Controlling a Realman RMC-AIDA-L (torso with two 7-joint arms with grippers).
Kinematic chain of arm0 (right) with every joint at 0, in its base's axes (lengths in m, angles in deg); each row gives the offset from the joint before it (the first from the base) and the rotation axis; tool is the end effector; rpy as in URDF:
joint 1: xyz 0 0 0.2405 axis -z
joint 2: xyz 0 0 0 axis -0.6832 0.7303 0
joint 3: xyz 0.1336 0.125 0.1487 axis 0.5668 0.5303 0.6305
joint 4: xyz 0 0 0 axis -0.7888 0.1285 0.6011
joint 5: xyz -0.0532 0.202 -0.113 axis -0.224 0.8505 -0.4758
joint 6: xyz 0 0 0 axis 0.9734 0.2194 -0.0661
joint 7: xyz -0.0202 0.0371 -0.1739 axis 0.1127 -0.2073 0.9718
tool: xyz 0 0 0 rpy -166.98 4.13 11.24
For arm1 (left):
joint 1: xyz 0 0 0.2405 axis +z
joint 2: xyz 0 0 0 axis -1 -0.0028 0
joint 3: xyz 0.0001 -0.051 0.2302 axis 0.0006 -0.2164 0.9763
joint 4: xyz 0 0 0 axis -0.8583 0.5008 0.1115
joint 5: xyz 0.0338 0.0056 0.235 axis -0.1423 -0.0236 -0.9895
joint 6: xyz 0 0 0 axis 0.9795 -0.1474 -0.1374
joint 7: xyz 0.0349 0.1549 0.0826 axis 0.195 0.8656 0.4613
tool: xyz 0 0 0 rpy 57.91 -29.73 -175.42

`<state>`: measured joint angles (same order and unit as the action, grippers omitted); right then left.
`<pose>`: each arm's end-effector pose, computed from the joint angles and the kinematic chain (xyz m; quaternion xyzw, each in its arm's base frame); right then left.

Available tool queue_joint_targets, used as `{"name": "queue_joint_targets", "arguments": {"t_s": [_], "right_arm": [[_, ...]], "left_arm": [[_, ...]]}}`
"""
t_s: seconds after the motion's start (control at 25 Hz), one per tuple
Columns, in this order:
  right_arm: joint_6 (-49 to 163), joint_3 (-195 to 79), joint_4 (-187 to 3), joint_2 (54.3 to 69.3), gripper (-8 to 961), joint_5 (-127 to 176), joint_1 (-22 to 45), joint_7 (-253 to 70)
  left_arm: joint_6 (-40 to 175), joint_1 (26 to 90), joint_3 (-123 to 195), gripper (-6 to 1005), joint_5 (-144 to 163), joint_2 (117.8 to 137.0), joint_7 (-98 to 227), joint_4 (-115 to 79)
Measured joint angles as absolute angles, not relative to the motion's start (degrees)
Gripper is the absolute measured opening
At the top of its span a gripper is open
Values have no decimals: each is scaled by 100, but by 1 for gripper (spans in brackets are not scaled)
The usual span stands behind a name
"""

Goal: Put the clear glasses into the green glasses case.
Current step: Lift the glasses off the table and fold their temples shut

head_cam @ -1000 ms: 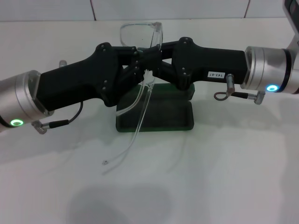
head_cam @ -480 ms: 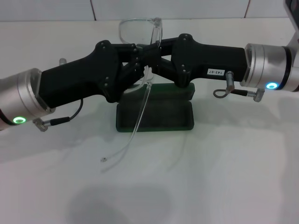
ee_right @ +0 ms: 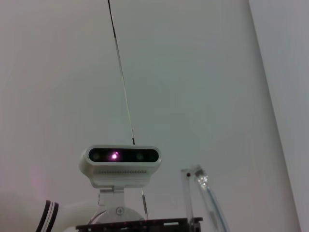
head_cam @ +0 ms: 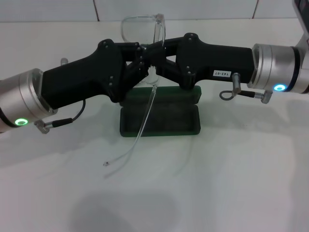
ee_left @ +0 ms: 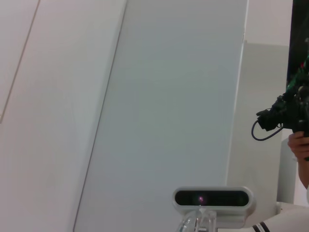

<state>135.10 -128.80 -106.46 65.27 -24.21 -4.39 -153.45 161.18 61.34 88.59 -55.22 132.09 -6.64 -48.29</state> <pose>0.0993 0.3787 -0.0679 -0.9082 0.0739 0.4110 0.0288 -0.1640 0.3291 -0.0090 -0.8642 -0.1133 -0.4866 0.0592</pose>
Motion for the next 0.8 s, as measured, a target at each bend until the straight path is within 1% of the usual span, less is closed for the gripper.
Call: {"name": "queue_joint_targets", "arguments": {"t_s": [0.8], "right_arm": [[13402, -12817, -10646, 6528, 113, -2352, -351, -15275]], "left_arm": [[16273, 6132, 8866, 42, -5492, 13184, -674, -4838]]}}
